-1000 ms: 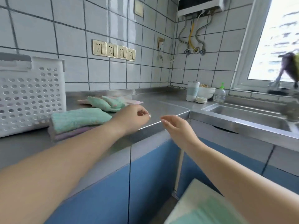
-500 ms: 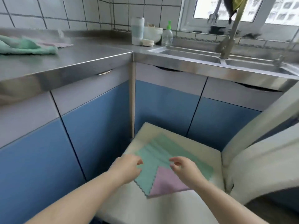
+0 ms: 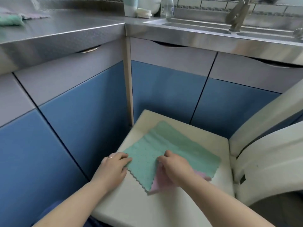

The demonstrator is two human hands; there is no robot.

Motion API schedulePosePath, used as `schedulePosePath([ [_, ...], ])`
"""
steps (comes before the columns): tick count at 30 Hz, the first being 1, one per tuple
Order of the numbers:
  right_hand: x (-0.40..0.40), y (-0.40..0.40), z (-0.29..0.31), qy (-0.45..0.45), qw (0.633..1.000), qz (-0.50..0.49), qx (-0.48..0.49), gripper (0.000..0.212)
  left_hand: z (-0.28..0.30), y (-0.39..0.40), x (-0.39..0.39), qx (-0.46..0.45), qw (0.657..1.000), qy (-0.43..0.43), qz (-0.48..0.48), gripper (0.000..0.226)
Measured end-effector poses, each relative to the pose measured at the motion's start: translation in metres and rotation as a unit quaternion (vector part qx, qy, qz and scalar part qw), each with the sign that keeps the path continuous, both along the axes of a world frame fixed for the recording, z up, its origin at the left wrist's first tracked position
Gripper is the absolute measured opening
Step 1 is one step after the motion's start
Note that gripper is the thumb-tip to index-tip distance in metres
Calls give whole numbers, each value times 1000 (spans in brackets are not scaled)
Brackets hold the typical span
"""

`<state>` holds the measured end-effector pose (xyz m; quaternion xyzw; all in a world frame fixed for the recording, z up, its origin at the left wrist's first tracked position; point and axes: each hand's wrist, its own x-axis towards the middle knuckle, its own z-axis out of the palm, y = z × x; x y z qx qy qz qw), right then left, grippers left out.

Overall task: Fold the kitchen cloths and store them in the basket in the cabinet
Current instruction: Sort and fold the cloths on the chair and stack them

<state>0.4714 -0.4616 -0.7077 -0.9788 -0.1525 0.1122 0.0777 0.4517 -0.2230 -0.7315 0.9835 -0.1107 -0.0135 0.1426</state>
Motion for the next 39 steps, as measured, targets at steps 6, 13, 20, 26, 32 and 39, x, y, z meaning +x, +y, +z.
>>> schedulePosePath([
  [6, -3, -22, 15, -70, 988, -79, 110, 23, -1, 10, 7, 31, 997, -54, -48, 26],
  [13, -4, -73, 73, -122, 937, -214, 247, 4, 16, -3, 0, 80, 992, -64, -69, 17],
  [20, -5, -107, 113, -129, 885, -277, 351, 14, 58, -31, 2, -140, 988, -8, 70, 13],
  [26, 21, -129, 156, -160, 826, -317, 438, 8, 143, -40, 42, -235, 967, -72, 73, 14],
  [32, 46, -126, 205, -171, 744, -312, 566, 3, 219, -53, 77, -321, 925, -177, 100, 14],
  [39, 29, -126, 212, -240, 783, -285, 498, 17, 236, -52, 68, -385, 894, -208, 93, 9],
])
